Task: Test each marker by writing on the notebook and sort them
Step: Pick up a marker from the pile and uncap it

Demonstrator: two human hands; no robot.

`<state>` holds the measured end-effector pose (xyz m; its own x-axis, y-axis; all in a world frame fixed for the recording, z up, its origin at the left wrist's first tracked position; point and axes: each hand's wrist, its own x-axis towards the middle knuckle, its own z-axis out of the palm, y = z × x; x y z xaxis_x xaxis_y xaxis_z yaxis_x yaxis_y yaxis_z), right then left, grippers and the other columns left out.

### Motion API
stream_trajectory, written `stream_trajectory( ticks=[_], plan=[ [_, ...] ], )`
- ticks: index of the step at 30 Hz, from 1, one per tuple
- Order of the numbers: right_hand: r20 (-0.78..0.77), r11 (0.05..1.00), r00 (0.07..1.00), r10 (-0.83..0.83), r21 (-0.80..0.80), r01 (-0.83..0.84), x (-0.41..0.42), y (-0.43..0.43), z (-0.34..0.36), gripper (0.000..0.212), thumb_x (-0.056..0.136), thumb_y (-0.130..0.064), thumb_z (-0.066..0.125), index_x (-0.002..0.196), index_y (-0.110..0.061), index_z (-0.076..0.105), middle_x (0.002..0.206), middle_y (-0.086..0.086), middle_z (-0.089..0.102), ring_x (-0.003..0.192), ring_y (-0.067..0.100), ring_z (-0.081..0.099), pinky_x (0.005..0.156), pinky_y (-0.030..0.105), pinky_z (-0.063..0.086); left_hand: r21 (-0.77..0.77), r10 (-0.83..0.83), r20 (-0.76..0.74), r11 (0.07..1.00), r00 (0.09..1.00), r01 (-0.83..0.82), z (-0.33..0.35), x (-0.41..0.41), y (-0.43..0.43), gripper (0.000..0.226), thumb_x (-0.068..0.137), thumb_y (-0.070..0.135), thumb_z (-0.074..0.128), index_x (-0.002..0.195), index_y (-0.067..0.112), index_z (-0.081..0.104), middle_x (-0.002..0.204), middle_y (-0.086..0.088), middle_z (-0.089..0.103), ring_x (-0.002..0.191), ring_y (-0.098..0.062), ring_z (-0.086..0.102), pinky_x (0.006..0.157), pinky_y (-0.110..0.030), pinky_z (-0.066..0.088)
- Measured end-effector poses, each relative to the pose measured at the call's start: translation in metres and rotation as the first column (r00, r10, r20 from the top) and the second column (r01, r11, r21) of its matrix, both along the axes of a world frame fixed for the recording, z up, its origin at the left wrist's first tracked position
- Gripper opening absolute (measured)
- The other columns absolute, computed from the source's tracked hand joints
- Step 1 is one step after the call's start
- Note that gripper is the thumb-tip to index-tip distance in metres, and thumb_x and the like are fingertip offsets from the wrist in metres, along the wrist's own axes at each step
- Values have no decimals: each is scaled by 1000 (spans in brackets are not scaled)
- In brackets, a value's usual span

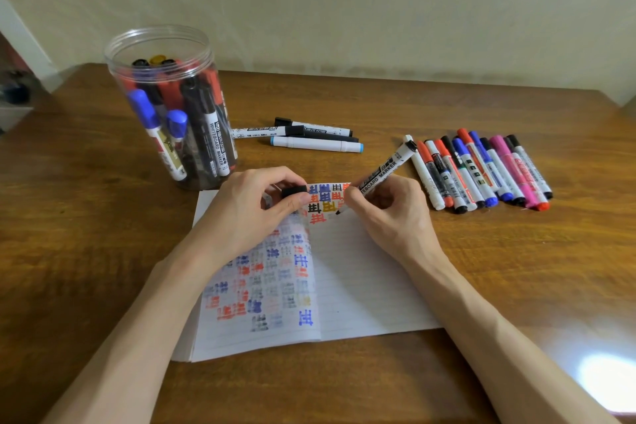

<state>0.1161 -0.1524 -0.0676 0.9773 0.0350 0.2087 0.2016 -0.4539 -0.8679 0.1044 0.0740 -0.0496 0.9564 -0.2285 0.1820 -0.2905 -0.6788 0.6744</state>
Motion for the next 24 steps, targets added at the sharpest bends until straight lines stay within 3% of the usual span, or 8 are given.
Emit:
stream_trajectory(
  ticks=[4, 10, 19, 22, 24],
  plan=[
    [-3, 999, 999, 38, 3, -38, 1, 0, -3, 11, 95, -24, 72, 89, -17, 78, 83, -2, 78, 75, 19, 74, 66, 44, 62, -2, 1, 8, 1000, 1000, -1, -1, 0, 0, 28, 93, 43, 66, 119, 32, 71, 110, 21, 70, 103, 9, 62, 76, -8, 49],
    [-9, 998, 998, 56, 0, -56, 2, 1, -4, 10, 94, -23, 74, 92, -15, 81, 81, -7, 79, 74, 15, 75, 68, 41, 64, 2, 3, 7, 1000, 1000, -3, -1, 0, 1, 29, 93, 44, 66, 119, 32, 71, 111, 20, 70, 105, 7, 62, 77, -9, 48],
    [24, 997, 997, 68, -34, -67, 3, 1, -6, 12, 94, -25, 75, 94, -14, 80, 82, -9, 78, 70, 10, 72, 59, 29, 60, -6, 0, 5, 1000, 1000, 0, -1, -1, 0, 29, 93, 43, 66, 119, 32, 71, 110, 22, 69, 104, 8, 62, 76, -8, 48],
    [10, 997, 998, 62, -54, -62, 2, 1, -5, 13, 94, -24, 76, 86, -15, 78, 75, -12, 74, 62, 3, 66, 52, 17, 49, -7, 1, 5, 1000, 1000, -1, -2, 0, 0, 30, 93, 43, 66, 119, 31, 72, 111, 20, 70, 105, 6, 63, 79, -10, 49],
    [4, 996, 998, 61, -70, -61, 1, 2, -4, 18, 94, -25, 76, 76, -21, 74, 71, -11, 74, 60, 4, 67, 49, 18, 47, -8, 0, 7, 1000, 1000, 0, -2, 0, 0, 29, 92, 43, 66, 118, 31, 72, 110, 21, 70, 104, 7, 62, 79, -11, 50]
  ],
)
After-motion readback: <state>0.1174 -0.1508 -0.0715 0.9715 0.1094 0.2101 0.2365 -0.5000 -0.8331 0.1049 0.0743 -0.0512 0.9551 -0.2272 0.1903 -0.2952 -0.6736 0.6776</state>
